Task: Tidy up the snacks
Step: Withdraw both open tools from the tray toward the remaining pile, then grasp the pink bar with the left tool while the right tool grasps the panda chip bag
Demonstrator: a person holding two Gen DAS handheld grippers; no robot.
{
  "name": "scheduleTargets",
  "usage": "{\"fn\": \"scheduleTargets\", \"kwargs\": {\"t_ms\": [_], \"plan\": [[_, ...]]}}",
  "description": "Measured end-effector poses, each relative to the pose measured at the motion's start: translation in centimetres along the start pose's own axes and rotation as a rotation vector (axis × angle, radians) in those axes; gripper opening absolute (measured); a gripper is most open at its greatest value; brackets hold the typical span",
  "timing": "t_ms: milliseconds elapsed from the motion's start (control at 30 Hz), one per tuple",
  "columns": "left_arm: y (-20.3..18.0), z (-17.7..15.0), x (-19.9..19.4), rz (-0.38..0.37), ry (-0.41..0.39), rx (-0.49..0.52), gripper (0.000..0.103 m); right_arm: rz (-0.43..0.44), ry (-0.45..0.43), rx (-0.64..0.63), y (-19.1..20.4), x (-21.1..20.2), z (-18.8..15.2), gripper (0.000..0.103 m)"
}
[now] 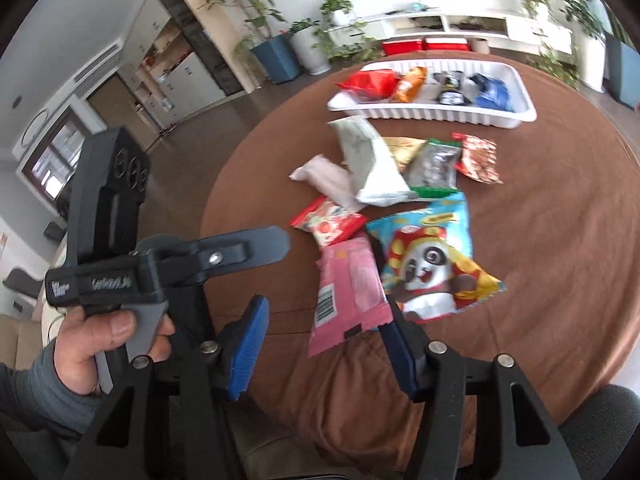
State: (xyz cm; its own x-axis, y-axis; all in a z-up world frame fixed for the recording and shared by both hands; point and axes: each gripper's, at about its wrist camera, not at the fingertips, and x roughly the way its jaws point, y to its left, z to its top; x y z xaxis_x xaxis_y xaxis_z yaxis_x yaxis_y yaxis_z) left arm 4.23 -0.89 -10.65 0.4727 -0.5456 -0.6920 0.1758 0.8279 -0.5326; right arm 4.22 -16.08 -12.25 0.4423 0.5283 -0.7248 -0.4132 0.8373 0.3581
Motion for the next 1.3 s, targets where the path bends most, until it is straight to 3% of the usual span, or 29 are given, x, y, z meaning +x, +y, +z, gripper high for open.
{"fn": "scheduleTargets", "kwargs": {"t_ms": [267,600,733,833,967,1167,1300], "plan": [[-0.2,-0.2,0.6,0.013,0.052,0.011,0.102,0.064,0.054,-0.119,3.1,1.4,-1.5,0.061],[-3.8,-1.4,3.2,0.181,0.132,0.204,0.102,0.029,0.096,-0.076,1.2,-0.6,-3.8,0.065],[-5.2,-2.1,4.1,0.246,0.135,0.306,0.101,-0.037,0.108,-0.051,-0.3,-2.3,-4.2,0.066],[-5.3,-2.4,4.5,0.268,0.146,0.328,0.089,-0.082,0.074,0.016,-2.1,-3.9,-3.7,0.067],[-4.8,-2.4,4.9,0.282,0.166,0.332,0.061,-0.124,0.016,0.06,-3.1,-5.1,-2.7,0.069],[-4.7,-2.2,5.3,0.301,0.167,0.36,0.057,-0.151,-0.013,0.109,-3.5,-4.5,-0.9,0.071],[-4.5,-2.0,5.2,0.298,0.165,0.364,0.045,-0.184,-0.034,0.092,-3.4,-4.2,0.3,0.076]]}}
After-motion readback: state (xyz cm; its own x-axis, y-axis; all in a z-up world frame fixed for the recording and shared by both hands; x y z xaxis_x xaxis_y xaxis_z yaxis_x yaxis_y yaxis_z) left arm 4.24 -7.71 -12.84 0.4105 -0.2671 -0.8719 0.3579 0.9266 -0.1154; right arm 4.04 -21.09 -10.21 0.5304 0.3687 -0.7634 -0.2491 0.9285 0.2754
